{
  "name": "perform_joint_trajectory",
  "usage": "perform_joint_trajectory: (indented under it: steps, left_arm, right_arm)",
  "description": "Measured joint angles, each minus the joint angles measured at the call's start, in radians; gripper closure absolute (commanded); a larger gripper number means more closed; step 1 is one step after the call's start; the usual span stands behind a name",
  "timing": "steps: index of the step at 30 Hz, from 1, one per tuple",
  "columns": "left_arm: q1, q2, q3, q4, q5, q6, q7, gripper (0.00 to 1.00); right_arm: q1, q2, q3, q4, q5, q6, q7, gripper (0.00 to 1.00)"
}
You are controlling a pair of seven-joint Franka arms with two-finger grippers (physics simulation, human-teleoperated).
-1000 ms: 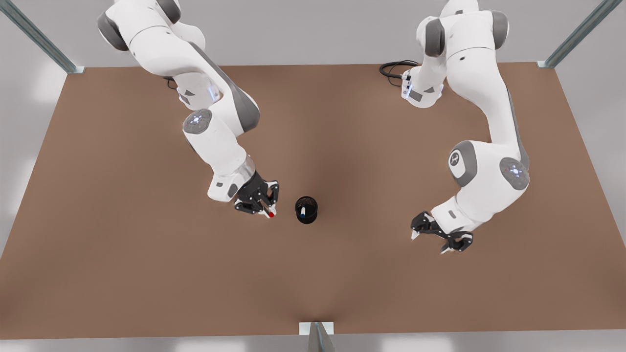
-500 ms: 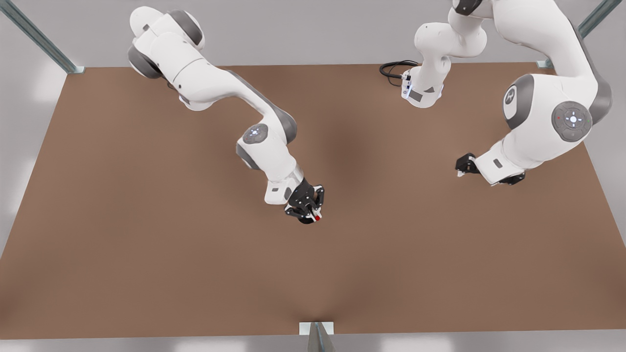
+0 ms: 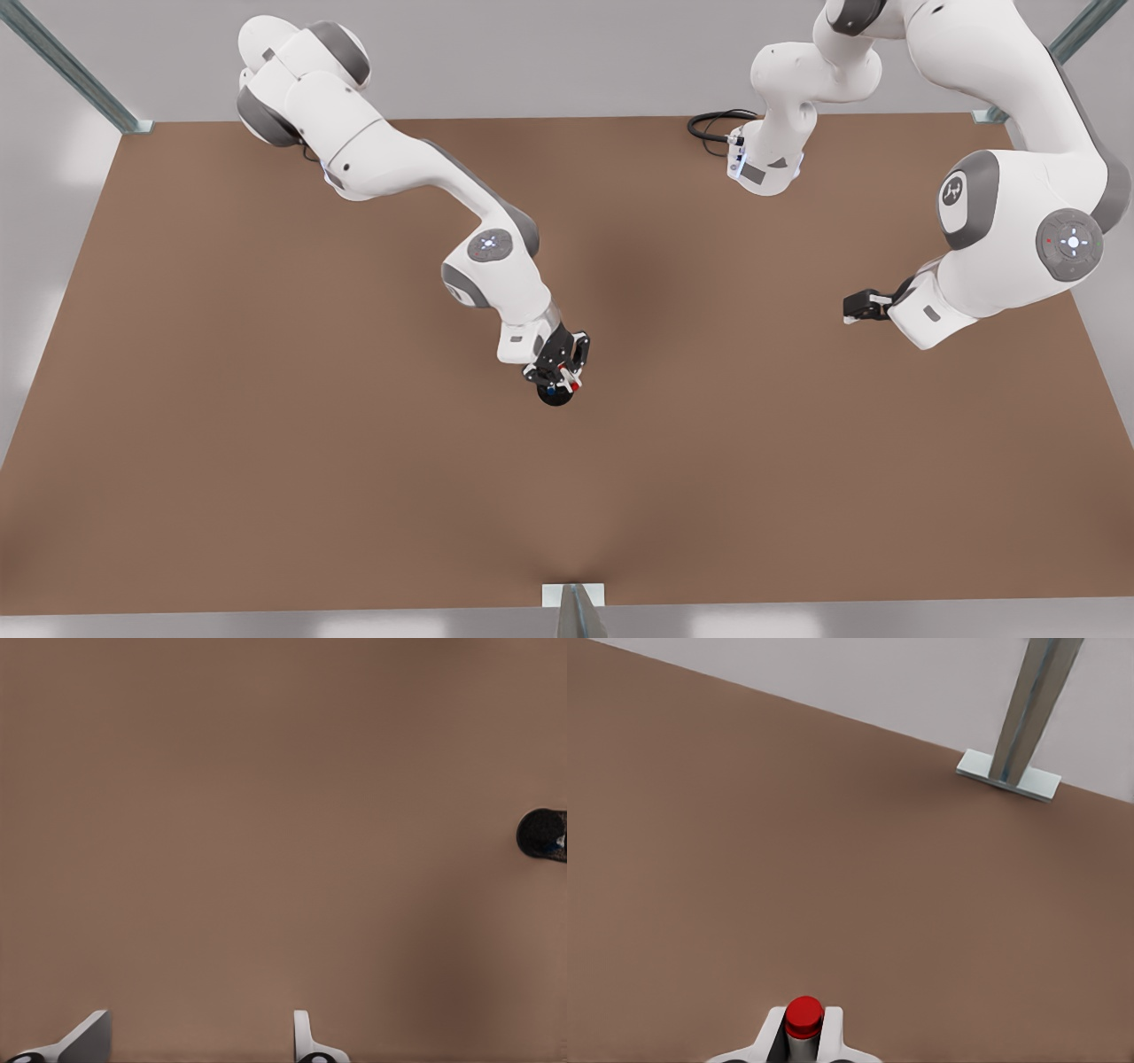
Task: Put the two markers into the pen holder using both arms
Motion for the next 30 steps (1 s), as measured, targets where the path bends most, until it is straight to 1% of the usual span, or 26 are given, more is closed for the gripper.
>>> perform_joint_trajectory:
  steps: [9,12,13,14,15,19,22,24,26,27,28,29,30]
  left_arm:
    - [-0.001,0.000,0.000,0.000,-0.002,-0.009,-0.034,0.00]
    - [-0.001,0.000,0.000,0.000,-0.002,-0.011,-0.042,0.00]
    - [-0.001,0.000,0.000,0.000,-0.002,-0.011,-0.044,0.00]
    - [-0.001,0.000,0.000,0.000,-0.002,-0.011,-0.046,0.00]
    - [-0.001,0.000,0.000,0.000,-0.002,-0.011,-0.049,0.00]
    - [-0.002,0.000,0.000,0.000,-0.002,-0.012,-0.056,0.00]
    - [-0.003,0.000,0.000,0.001,-0.002,-0.012,-0.061,0.00]
    - [-0.005,-0.001,0.000,0.005,0.000,-0.009,-0.063,0.00]
    - [-0.007,-0.016,-0.002,0.008,0.002,-0.007,-0.065,0.00]
    - [-0.013,-0.050,-0.003,-0.003,0.003,-0.007,-0.062,0.00]
    - [-0.023,-0.083,-0.004,-0.018,0.004,-0.005,-0.059,0.00]
    - [-0.031,-0.098,-0.004,-0.024,0.005,0.001,-0.053,0.00]
    - [-0.036,-0.099,-0.004,-0.027,0.005,0.009,-0.046,0.00]
  right_arm:
    - [-0.003,0.012,-0.001,0.000,-0.114,0.004,0.039,0.79]
    - [-0.004,0.015,-0.001,-0.025,-0.142,0.004,0.049,0.78]
    - [-0.005,0.018,-0.002,-0.032,-0.152,0.005,0.052,0.77]
    - [-0.007,0.022,-0.003,-0.037,-0.166,0.004,0.057,0.23]
    - [-0.009,0.024,-0.003,-0.040,-0.177,0.003,0.063,0.00]
    - [-0.015,0.019,-0.002,-0.043,-0.201,-0.002,0.081,0.00]
    - [-0.046,-0.024,0.011,-0.029,-0.206,-0.032,0.094,0.00]
    - [-0.178,-0.117,0.101,0.009,-0.183,-0.119,0.103,0.00]
    - [-0.387,-0.248,0.189,0.022,-0.134,-0.236,0.105,0.00]
    - [-0.446,-0.342,0.135,0.002,-0.052,-0.297,0.093,0.00]
    - [-0.474,-0.428,0.025,-0.029,0.045,-0.361,0.068,0.00]
    - [-0.486,-0.471,-0.100,0.000,0.132,-0.446,0.040,0.00]
    - [-0.491,-0.483,-0.220,0.067,0.199,-0.544,0.011,0.00]
